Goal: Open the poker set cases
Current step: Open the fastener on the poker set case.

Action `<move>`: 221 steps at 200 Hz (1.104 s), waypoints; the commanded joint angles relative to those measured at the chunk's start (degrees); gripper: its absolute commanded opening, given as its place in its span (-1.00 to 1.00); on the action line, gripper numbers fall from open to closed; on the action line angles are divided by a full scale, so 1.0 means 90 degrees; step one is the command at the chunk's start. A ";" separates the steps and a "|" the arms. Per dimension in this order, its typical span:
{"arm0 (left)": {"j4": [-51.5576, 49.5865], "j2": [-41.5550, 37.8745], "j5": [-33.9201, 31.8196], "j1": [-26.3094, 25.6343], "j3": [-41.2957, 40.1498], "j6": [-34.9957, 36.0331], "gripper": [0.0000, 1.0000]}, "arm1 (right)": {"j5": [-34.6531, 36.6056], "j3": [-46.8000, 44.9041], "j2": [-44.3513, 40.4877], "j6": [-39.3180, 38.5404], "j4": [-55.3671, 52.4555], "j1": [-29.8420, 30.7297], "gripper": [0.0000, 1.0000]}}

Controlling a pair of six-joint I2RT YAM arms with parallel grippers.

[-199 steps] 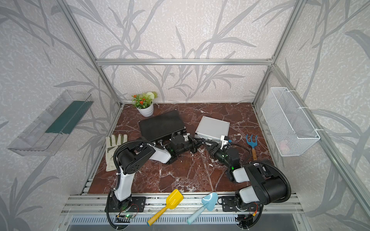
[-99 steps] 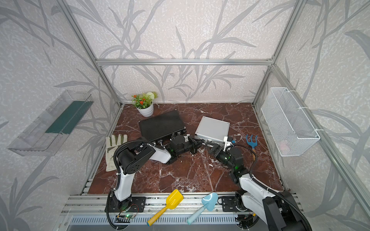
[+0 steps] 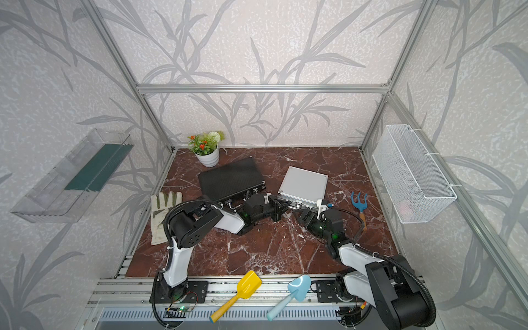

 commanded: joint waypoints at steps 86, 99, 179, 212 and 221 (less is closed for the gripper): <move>0.1463 -0.0026 0.0190 -0.0065 0.0438 -0.0352 -1.00 | -0.0801 -0.0122 0.1608 0.0643 0.2861 -0.0232 1.00; 0.1414 -0.0092 0.0256 -0.0063 0.0551 -0.0360 -1.00 | -0.0791 -0.0217 0.2112 0.0929 0.3748 -0.0232 1.00; 0.1216 -0.0367 0.0200 -0.0075 0.0590 -0.0369 -1.00 | -0.0161 -0.0038 0.2465 0.1043 0.4706 0.0012 0.93; 0.1193 -0.0407 0.0239 -0.0084 0.0720 -0.0414 -1.00 | -0.0173 0.0075 0.2794 0.1155 0.4959 0.0021 0.87; 0.1195 -0.0409 0.0230 -0.0084 0.0720 -0.0419 -1.00 | -0.0157 0.0091 0.2763 0.1154 0.4961 0.0022 0.86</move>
